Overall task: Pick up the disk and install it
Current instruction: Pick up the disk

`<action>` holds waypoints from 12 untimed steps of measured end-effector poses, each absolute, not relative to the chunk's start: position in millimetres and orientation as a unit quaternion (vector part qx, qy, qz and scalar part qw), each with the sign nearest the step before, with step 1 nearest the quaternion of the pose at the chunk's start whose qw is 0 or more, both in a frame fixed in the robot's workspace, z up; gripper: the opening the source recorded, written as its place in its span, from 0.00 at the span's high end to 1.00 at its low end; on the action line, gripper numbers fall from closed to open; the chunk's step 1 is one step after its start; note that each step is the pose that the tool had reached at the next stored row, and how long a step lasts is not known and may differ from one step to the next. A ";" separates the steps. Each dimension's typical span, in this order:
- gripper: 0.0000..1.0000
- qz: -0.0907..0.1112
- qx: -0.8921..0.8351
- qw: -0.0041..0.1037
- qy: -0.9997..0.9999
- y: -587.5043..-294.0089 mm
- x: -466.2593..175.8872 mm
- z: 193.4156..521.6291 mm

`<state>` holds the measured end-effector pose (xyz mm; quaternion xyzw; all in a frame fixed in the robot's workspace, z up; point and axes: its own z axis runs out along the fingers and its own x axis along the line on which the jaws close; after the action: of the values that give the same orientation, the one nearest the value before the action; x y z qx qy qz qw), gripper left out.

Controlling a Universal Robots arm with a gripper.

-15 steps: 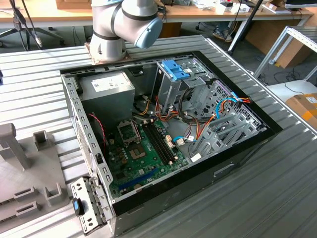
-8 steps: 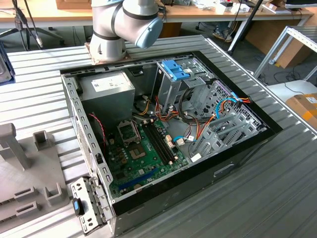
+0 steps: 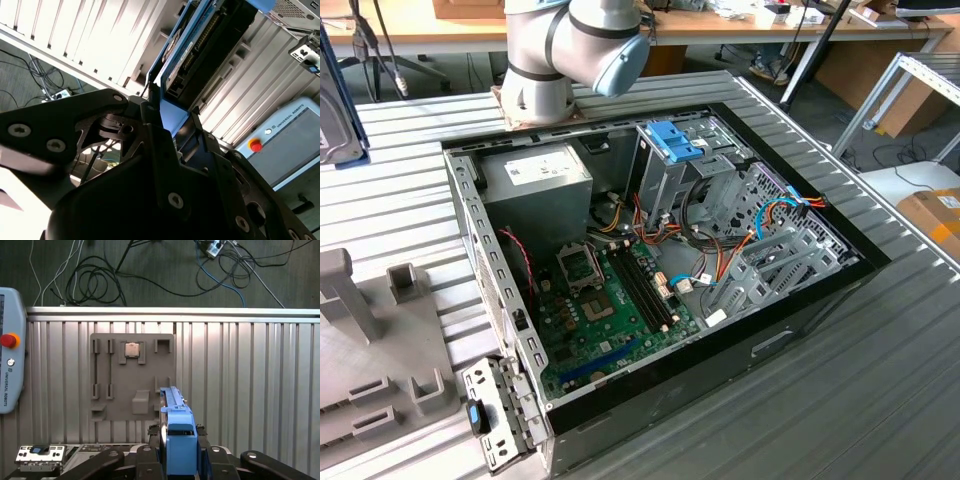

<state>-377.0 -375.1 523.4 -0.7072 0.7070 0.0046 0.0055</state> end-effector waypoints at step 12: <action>0.64 0.005 -0.707 0.006 0.707 -374.2 -353.1 523.5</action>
<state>-353.1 -374.2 523.5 -0.7072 0.7070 0.0046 0.0055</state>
